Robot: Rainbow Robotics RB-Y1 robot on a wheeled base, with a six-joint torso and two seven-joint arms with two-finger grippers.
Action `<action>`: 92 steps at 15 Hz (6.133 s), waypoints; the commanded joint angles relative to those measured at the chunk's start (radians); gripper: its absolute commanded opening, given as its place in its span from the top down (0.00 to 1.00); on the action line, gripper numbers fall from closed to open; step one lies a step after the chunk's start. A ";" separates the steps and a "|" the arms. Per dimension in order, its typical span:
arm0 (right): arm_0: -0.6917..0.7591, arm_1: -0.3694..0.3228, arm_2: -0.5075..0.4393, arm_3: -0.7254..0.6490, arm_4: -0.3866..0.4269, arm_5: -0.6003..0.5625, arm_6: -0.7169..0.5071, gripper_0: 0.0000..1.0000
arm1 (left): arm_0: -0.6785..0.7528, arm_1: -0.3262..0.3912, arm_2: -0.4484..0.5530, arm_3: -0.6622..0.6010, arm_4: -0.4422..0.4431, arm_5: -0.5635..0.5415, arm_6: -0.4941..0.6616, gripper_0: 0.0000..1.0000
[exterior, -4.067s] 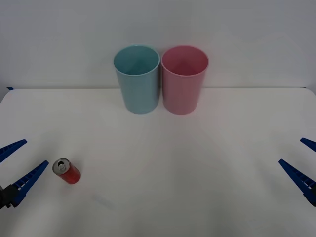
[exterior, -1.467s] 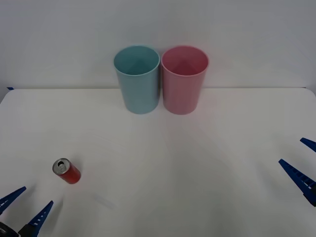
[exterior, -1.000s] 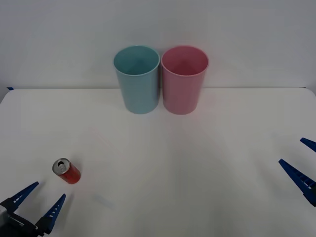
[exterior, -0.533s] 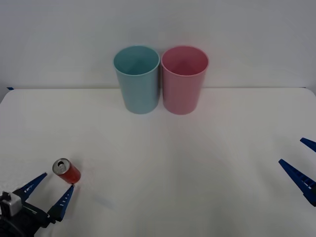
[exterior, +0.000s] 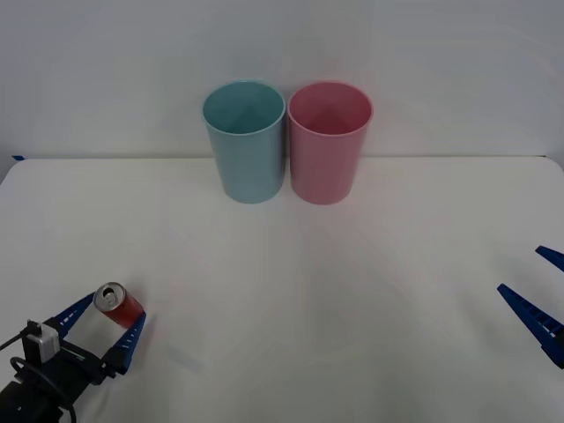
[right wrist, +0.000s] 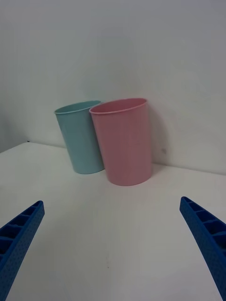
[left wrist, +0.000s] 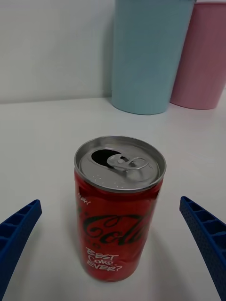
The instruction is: Grasp the object on the table and drop it into the matching bin: aluminum can to the light blue bin, PET bottle to the pink bin.
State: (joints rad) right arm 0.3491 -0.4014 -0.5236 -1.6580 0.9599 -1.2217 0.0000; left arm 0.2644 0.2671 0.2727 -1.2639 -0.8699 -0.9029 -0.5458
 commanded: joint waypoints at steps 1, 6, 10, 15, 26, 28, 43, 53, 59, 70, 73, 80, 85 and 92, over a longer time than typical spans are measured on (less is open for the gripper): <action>0.000 0.000 0.000 0.000 0.000 0.000 0.000 0.00 | -0.017 -0.015 0.002 0.000 -0.020 0.016 0.003 0.00; 0.000 0.000 0.000 0.000 0.000 0.000 0.000 0.00 | -0.039 -0.015 -0.012 0.000 -0.028 0.045 0.004 0.00; 0.000 0.000 0.000 0.000 0.000 0.000 0.000 0.00 | -0.056 -0.015 -0.020 0.020 -0.029 0.047 0.003 0.00; 0.000 0.000 0.000 0.000 0.000 0.000 0.000 0.00 | -0.057 -0.015 -0.021 0.021 -0.031 0.047 0.000 0.81; 0.000 0.000 0.000 0.000 0.000 0.000 0.000 0.00 | -0.059 -0.012 0.000 0.020 -0.040 0.021 0.007 1.00; 0.000 0.000 0.000 0.000 0.000 0.000 0.000 0.00 | -0.054 -0.011 0.013 -0.014 -0.032 -0.001 0.024 1.00; 0.000 0.000 0.000 0.000 0.000 0.000 0.000 0.00 | -0.120 0.070 0.092 -0.387 -0.075 0.007 0.570 1.00; 0.000 0.000 0.000 0.000 0.000 0.000 0.000 0.00 | -0.421 0.078 0.134 -0.390 -0.302 0.056 0.865 1.00; 0.000 0.000 0.000 0.000 0.000 0.000 0.000 0.00 | -0.680 0.078 0.023 -0.223 -0.449 0.130 0.975 1.00; 0.000 0.000 0.000 0.000 0.000 0.000 0.000 0.00 | -1.146 0.064 -0.064 0.328 -0.594 0.142 0.834 0.99; 0.000 0.000 0.000 0.000 0.000 0.000 0.000 0.00 | -1.183 0.027 -0.072 0.360 -0.626 0.191 0.816 0.99; 0.000 0.000 0.000 0.000 0.000 0.000 0.000 0.00 | -1.186 -0.005 -0.079 0.360 -0.650 0.222 0.796 0.67; 0.000 0.000 0.000 0.000 0.000 0.000 0.000 0.00 | -1.185 -0.005 -0.078 0.360 -0.646 0.216 0.785 0.00; 0.000 0.000 0.000 0.000 0.000 0.000 0.000 0.00 | -1.179 0.008 -0.078 0.360 -0.615 0.194 0.784 0.00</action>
State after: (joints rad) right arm 0.3491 -0.4014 -0.5236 -1.6581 0.9599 -1.2217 0.0000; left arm -0.9174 0.2732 0.1947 -0.9036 -1.4915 -0.7050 0.2388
